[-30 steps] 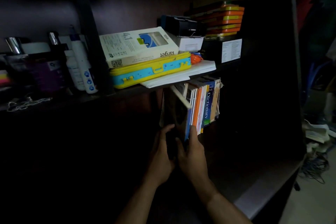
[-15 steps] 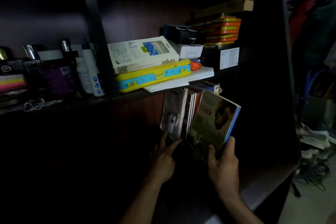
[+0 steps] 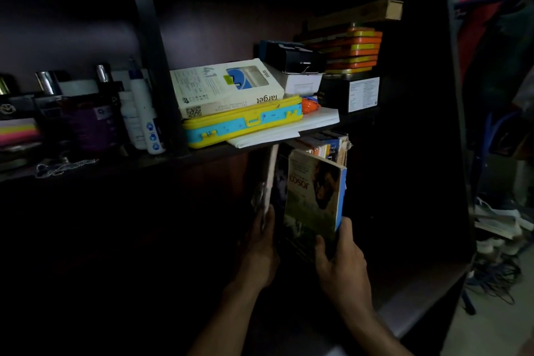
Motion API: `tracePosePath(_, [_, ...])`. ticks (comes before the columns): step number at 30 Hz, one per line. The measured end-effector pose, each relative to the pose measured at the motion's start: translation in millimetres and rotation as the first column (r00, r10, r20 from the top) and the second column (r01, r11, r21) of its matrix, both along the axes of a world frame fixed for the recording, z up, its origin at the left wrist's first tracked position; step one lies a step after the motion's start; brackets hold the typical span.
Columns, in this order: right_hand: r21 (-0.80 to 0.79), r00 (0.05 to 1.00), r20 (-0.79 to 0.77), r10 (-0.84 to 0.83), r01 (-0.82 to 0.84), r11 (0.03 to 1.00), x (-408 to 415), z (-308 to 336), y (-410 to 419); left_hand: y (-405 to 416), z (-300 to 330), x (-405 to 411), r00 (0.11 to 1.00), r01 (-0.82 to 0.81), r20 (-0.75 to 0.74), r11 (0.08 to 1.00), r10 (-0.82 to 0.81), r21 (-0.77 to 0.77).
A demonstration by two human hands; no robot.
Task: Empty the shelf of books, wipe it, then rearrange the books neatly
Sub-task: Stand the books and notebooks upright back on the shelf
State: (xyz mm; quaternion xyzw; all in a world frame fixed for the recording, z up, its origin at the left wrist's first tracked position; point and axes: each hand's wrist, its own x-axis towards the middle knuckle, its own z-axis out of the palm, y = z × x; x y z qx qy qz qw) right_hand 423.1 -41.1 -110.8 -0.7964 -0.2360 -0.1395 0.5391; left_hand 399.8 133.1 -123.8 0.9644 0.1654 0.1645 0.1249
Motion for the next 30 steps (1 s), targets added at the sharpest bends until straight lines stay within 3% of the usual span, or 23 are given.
tracePosePath(5, [-0.008, 0.996, 0.045, 0.071, -0.071, 0.997, 7.4, -5.3, 5.6, 2.7, 2.9, -2.1, 0.995, 0.026, 0.101, 0.984, -0.008, -0.178])
tracePosePath(10, [0.03, 0.994, 0.071, 0.081, -0.084, 0.996, 26.4, -3.1, 34.4, 2.5, 4.2, -1.3, 0.97, -0.04, 0.228, 0.98, 0.086, -0.197])
tracePosePath(16, [-0.084, 0.997, 0.075, -0.014, 0.02, 0.996, 42.1, 4.8, 68.5, -2.8, 8.4, -0.1, 0.972, -0.013, 0.228, 0.978, 0.062, -0.21])
tracePosePath(18, [-0.014, 0.999, 0.025, -0.035, 0.036, 0.999, 43.6, 4.1, 67.0, -0.3, 5.9, 0.6, 0.969, 0.034, 0.246, 0.982, 0.014, -0.188])
tracePosePath(20, [0.074, 0.999, -0.041, -0.019, 0.022, 0.997, 43.2, 3.8, 63.1, 0.5, 5.6, 0.6, 0.97, 0.068, 0.242, 0.985, -0.027, -0.16])
tracePosePath(24, [0.091, 1.0, -0.008, 0.026, -0.025, 0.996, 44.7, 3.0, 60.4, -0.9, 7.5, -0.6, 0.967, 0.103, 0.246, 0.986, -0.068, -0.132])
tracePosePath(30, [-0.086, 0.981, 0.072, 0.179, -0.173, 0.981, 44.8, 5.2, 64.0, 0.6, 7.2, -1.7, 0.972, 0.132, 0.221, 0.971, -0.086, -0.201])
